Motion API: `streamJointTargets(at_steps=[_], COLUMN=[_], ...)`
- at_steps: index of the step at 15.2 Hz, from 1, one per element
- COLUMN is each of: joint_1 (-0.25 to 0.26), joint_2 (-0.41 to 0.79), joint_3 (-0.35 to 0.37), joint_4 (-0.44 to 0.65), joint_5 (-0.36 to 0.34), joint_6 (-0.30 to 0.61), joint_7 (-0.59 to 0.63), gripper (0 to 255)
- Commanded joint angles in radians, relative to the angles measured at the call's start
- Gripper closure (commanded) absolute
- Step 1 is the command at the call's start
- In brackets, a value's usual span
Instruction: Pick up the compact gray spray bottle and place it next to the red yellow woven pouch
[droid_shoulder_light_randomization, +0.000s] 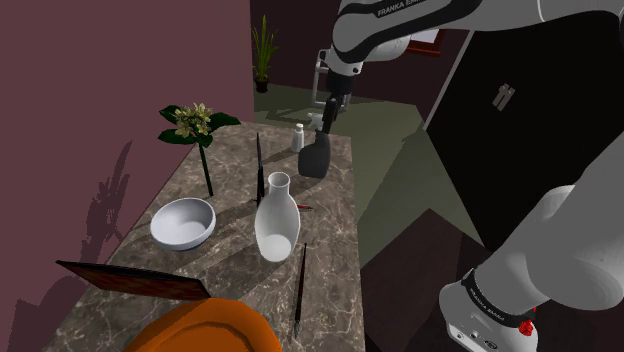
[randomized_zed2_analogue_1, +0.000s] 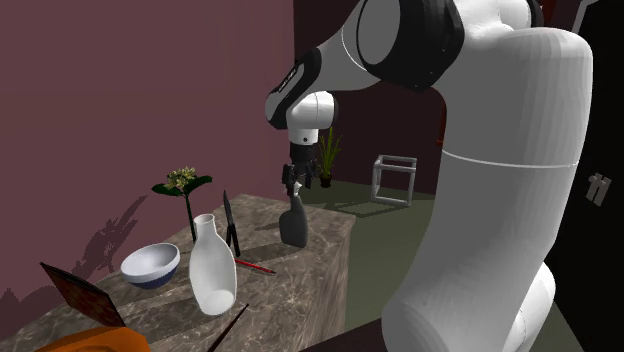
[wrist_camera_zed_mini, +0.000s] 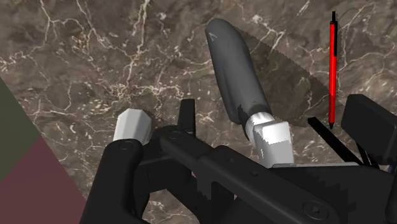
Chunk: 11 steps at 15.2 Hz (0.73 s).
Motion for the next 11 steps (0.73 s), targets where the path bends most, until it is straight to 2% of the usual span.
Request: streamJointTargets(at_steps=[1, 3, 4, 11], joint_1=[0.000, 0.000, 0.000, 0.000], joint_2=[0.000, 0.000, 0.000, 0.000], joint_3=[0.000, 0.000, 0.000, 0.000], joint_4=[0.000, 0.000, 0.000, 0.000], joint_5=[0.000, 0.000, 0.000, 0.000], joint_6=[0.001, 0.001, 0.001, 0.001], joint_7=[0.000, 0.000, 0.000, 0.000], gripper=[0, 0, 255, 255])
